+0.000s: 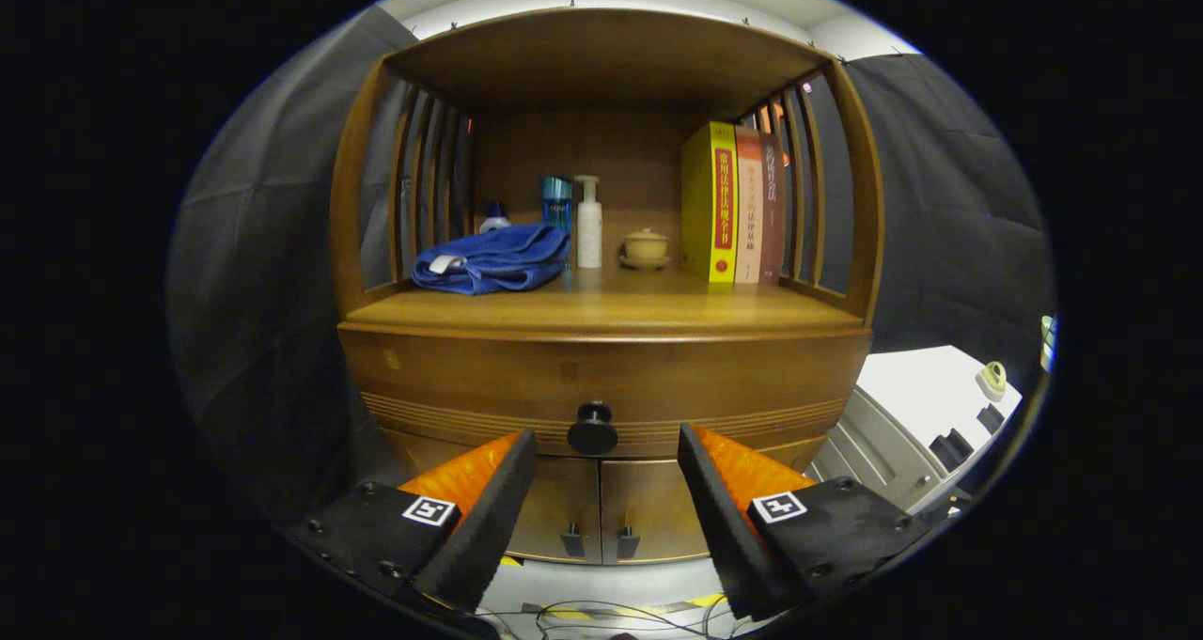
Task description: Pull open the drawer, take out the items inside it, and place them on the countertop above the cabinet.
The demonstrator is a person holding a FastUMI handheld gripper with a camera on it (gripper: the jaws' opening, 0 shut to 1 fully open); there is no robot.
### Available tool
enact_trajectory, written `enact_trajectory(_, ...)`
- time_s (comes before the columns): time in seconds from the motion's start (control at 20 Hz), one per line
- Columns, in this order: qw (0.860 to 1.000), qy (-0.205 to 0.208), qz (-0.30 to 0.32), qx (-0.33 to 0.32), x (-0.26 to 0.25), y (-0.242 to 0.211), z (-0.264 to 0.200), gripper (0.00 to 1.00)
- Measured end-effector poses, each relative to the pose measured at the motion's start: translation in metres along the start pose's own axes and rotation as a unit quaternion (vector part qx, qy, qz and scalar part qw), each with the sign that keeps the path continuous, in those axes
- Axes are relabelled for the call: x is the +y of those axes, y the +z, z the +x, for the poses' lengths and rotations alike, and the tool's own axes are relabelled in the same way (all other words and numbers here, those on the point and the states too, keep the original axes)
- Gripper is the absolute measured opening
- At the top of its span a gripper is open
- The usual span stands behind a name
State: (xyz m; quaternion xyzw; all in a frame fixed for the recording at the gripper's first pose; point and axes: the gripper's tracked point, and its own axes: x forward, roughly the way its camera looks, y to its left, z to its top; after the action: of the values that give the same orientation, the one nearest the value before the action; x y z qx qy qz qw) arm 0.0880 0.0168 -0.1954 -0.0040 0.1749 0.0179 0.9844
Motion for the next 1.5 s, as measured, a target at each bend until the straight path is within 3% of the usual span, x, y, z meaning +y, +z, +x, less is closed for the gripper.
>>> enact_trajectory(0.3,0.999,-0.003,0.011,0.034,0.001,-0.021,0.047,0.99)
enact_trajectory(0.7,0.999,-0.007,0.000,0.036,0.004,-0.022,0.071,0.99)
enact_trajectory(1.0,0.999,-0.003,-0.003,0.036,0.010,-0.022,0.075,0.65)
enact_trajectory(1.3,0.999,-0.001,-0.008,0.045,0.012,-0.023,0.076,0.51)
enact_trajectory(1.5,0.999,-0.008,-0.008,0.049,0.011,-0.024,0.073,0.49)
